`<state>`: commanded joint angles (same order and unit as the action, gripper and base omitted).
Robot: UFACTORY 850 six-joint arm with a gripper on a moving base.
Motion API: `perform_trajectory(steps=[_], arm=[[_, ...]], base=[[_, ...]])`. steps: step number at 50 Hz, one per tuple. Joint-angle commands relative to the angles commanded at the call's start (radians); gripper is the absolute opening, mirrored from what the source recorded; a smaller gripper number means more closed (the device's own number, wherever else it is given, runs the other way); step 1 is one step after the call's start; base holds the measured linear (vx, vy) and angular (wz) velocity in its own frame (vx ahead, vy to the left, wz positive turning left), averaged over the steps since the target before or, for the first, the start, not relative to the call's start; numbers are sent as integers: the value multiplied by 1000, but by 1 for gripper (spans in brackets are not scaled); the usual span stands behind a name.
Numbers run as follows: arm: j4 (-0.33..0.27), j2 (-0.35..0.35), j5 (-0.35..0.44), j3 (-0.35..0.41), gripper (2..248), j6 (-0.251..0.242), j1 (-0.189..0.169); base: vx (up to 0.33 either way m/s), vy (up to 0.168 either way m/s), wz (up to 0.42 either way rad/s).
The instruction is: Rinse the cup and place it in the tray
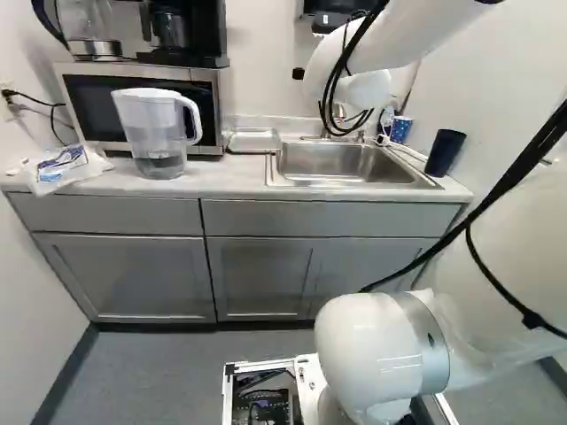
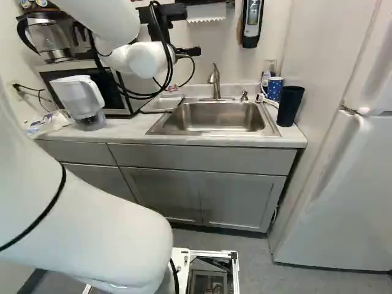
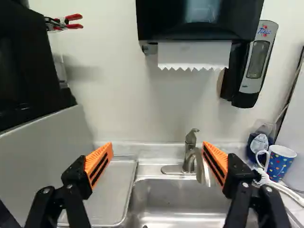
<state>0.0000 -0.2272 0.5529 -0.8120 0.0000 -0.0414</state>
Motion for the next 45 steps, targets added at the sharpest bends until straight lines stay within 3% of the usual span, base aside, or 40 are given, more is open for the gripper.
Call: perform_trajectory(steps=[45], arm=[[0,0,0,0,247,0,0]], base=[[54,15,-195]])
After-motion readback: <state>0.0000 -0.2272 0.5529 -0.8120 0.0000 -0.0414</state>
